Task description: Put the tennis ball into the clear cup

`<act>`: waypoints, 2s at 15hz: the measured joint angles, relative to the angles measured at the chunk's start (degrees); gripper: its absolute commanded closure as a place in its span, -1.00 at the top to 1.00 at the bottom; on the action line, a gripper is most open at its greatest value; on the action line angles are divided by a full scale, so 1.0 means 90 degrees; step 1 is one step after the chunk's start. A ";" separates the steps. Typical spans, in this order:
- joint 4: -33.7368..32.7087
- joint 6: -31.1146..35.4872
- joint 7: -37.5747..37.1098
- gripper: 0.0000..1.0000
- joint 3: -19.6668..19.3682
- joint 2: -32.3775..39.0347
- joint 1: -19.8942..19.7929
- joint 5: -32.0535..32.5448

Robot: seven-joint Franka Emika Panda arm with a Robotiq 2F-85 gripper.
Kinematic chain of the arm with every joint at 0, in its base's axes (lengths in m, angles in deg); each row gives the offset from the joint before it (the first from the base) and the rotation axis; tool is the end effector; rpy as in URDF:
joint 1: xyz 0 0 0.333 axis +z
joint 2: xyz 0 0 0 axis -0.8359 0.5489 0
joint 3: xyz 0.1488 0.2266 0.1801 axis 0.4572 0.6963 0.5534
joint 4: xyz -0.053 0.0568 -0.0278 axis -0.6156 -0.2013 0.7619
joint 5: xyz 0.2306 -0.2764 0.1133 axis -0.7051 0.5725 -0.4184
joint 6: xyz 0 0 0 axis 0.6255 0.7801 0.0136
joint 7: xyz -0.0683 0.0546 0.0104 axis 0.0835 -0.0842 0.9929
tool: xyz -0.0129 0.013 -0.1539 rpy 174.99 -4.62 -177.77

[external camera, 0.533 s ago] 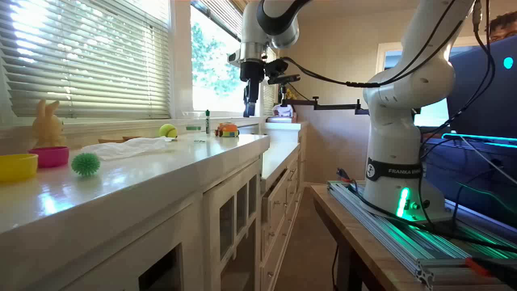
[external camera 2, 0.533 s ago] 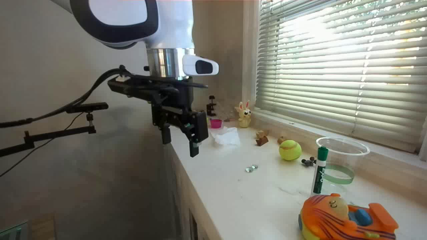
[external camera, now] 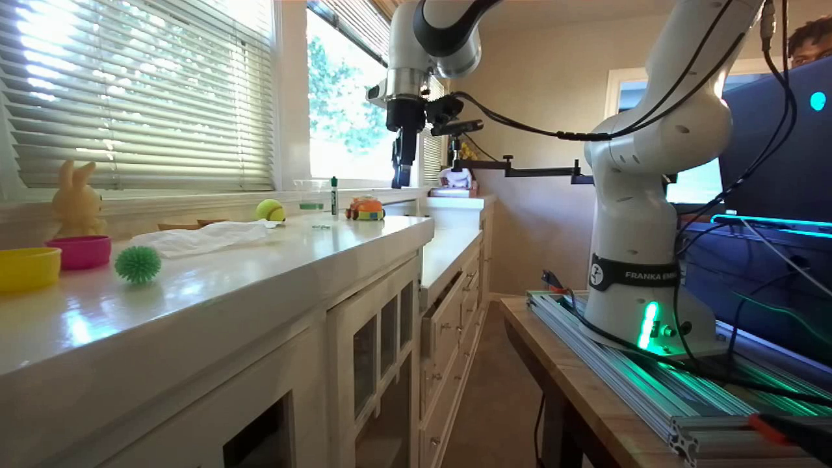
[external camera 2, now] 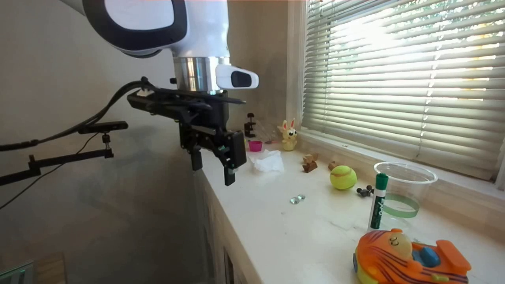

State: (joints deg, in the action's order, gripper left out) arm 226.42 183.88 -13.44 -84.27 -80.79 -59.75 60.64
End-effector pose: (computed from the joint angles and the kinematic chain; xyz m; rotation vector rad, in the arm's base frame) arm 0.3730 -0.1445 0.3886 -3.0716 -0.2408 -0.1393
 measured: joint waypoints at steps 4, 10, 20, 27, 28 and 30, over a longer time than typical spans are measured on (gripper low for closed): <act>0.0000 0.0000 0.0000 1.00 0.0010 0.0000 -0.0006 -0.0004; -0.0157 0.0023 -0.0110 1.00 -0.0047 0.0004 -0.0272 -0.0088; -0.0548 0.0441 -0.0842 1.00 -0.0140 0.0173 -0.0741 -0.0198; -0.0571 0.1014 -0.0835 1.00 -0.0228 0.0314 -0.0974 -0.0109; -0.0599 0.1162 -0.0808 1.00 -0.0269 0.0357 -0.1041 -0.0102; -0.0675 0.1484 -0.0736 1.00 -0.0361 0.0448 -0.1139 -0.0092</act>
State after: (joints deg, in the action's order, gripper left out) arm 220.34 197.23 -20.07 -87.52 -76.76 -70.01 59.82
